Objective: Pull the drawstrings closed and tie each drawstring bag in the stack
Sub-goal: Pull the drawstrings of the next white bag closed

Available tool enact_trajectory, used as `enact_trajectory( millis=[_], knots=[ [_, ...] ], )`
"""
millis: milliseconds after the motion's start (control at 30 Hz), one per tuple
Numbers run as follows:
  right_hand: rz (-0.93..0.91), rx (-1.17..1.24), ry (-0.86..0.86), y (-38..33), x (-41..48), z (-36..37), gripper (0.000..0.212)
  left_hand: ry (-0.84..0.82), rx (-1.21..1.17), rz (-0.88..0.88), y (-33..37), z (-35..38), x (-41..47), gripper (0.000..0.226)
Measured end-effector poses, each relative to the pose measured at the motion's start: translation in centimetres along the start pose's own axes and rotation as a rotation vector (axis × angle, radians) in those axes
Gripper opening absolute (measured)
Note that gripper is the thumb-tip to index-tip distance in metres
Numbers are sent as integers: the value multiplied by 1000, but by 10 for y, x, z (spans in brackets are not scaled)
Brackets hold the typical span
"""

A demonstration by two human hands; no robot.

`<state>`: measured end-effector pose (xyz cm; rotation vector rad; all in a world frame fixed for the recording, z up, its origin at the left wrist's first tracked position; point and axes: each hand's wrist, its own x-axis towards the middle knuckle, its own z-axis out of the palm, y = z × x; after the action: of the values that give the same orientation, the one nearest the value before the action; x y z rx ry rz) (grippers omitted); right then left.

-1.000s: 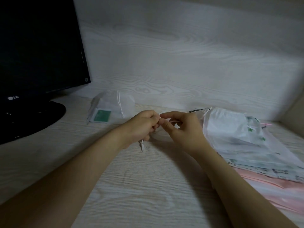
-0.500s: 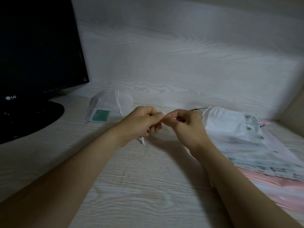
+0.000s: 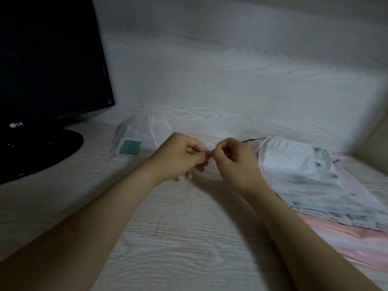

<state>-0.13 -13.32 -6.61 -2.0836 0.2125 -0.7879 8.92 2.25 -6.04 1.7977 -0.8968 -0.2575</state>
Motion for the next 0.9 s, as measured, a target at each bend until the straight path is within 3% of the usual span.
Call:
enact_trajectory(
  millis=[233,600,700,767,833,900],
  knots=[
    [54,276,-26,-1,3,-8,11,35,169,-22,-6,0,1,16],
    [51,361,-43,-2,2,-8,15,-87,253,118,-8,4,1,6],
    [10,505,30,-5,5,-13,24,-36,162,57,-10,6,3,9],
    [-25,561,31,-4,8,-17,46,0,92,8,-11,6,4,12],
    [-84,432,20,0,9,-18,59,17,60,-23,-11,7,4,14],
    [-157,172,21,4,8,-15,51,41,29,-57,-9,8,4,15]
  ],
)
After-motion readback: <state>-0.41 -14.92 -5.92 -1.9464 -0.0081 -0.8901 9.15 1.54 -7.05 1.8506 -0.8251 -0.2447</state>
